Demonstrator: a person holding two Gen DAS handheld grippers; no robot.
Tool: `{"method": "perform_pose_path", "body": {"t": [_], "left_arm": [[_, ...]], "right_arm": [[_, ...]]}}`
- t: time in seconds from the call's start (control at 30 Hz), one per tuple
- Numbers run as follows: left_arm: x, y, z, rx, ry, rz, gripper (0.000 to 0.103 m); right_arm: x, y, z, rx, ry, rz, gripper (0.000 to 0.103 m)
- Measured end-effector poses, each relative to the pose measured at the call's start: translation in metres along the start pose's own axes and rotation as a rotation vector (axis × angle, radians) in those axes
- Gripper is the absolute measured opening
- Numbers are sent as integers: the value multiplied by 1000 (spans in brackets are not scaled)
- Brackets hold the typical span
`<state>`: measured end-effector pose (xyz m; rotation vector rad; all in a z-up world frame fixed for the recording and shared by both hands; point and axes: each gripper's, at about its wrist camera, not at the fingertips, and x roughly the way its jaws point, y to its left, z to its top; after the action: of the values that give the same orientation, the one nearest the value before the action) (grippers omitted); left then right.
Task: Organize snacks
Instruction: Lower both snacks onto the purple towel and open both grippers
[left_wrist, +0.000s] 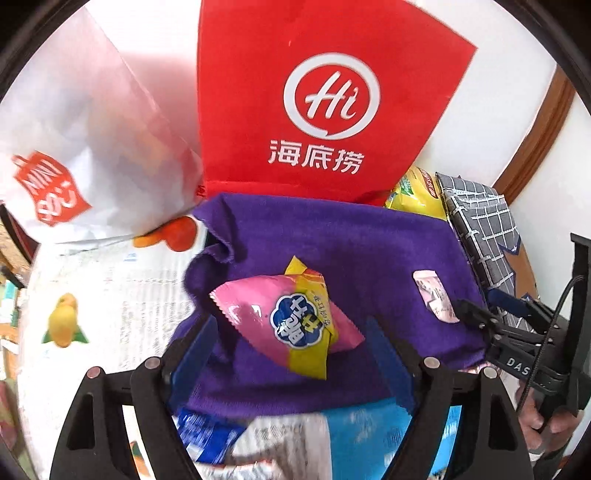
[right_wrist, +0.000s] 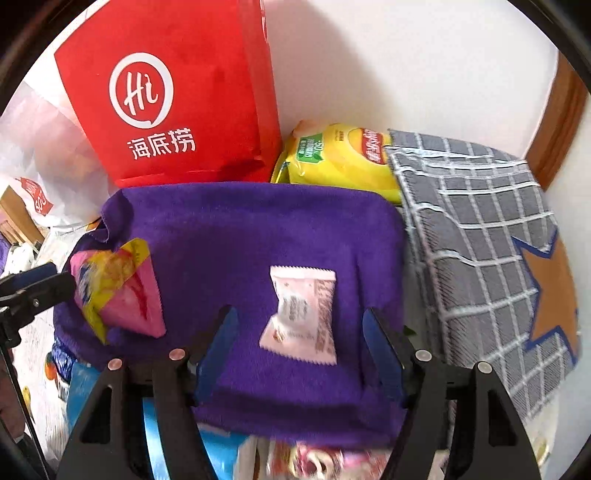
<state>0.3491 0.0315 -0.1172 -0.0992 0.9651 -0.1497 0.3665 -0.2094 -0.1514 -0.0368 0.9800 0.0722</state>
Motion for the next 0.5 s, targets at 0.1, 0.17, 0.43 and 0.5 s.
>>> {"method": "perform_pose_path", "body": {"t": [0.1, 0.17, 0.43, 0.5], "left_arm": [[-21, -6, -9, 12, -17, 37, 82], [-38, -10, -17, 19, -32, 72, 82], [-97, -20, -52, 35, -73, 105, 82], [-111, -22, -64, 38, -85, 103, 82]], "right_arm": [[-21, -1, -6, 13, -9, -28, 72], [-36, -2, -14, 28, -20, -54, 74], [-100, -16, -48, 83, -73, -104, 79], [-113, -22, -58, 104, -84, -98, 79]]}}
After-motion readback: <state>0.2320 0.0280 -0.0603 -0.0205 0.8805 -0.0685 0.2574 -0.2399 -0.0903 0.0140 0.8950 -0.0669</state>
